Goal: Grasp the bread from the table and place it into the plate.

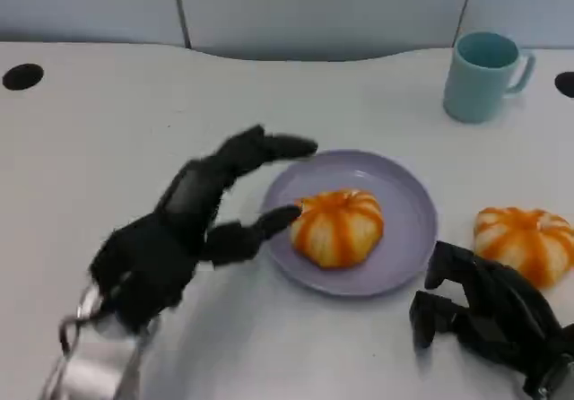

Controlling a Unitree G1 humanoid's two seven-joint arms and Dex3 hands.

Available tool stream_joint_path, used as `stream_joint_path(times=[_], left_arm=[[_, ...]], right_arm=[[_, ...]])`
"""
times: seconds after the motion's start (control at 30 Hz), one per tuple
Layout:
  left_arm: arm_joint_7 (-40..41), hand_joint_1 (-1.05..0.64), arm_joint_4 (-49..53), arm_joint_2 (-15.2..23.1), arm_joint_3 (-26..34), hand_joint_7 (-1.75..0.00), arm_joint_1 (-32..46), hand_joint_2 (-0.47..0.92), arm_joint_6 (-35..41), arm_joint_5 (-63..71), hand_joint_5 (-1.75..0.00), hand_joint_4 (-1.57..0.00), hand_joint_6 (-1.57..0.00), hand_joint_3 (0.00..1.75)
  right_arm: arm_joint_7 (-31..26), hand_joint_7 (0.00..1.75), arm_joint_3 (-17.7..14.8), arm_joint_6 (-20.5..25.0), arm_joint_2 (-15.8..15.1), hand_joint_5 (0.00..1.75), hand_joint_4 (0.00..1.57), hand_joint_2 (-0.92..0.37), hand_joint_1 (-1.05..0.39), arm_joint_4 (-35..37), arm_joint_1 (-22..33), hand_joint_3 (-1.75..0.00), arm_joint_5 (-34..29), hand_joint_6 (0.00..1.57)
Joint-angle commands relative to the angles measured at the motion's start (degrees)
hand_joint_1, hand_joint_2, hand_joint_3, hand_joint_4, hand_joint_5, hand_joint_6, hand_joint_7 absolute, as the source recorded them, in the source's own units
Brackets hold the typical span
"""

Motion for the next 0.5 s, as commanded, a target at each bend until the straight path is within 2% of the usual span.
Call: stream_joint_path(times=[0.03, 0.07, 0.13, 0.33, 0.5], left_arm=[[-3.7, -0.52, -16.4, -3.4, 10.8, -1.52, 18.4, 0.92, 6.4, -25.4, -1.73, -0.59, -0.42, 0.34], [-4.0, -0.48, -17.3, -3.8, 11.1, -1.66, 20.0, 0.92, 6.8, -26.5, -1.74, -0.64, -0.38, 0.38], [-4.6, -0.45, -18.7, -4.3, 11.8, -1.72, 21.5, 0.92, 8.1, -27.5, -1.75, -0.68, -0.37, 0.41], [-6.6, -0.43, -20.7, -6.7, 13.1, -1.75, 27.0, 0.92, 11.2, -30.0, -1.75, -0.75, -0.40, 0.39], [-7.5, -0.43, -21.2, -7.6, 14.1, -1.75, 27.1, 0.92, 12.3, -29.4, -1.75, -0.76, -0.40, 0.39]], right_arm=[[0.6, 1.52, -1.6, -0.6, -1.5, 1.74, 0.76, -0.92, -0.55, 4.9, -0.3, -0.31, -0.3, 0.68], [0.5, 1.51, -1.6, -0.9, -1.5, 1.74, 0.76, -0.92, -0.55, 5.1, -0.4, -0.31, -0.5, 0.69], [0.6, 1.51, -1.7, -1.4, -1.4, 1.74, 0.76, -0.92, -0.54, 5.6, -0.6, -0.31, -0.7, 0.69], [1.8, 1.51, -2.4, -3.3, -0.9, 1.74, 0.78, -0.92, -0.53, 8.2, -1.6, -0.32, 0.0, 0.71], [2.2, 1.52, -2.8, -3.8, -0.8, 1.74, 0.78, -0.92, -0.53, 9.0, -1.9, -0.33, -0.2, 0.70]])
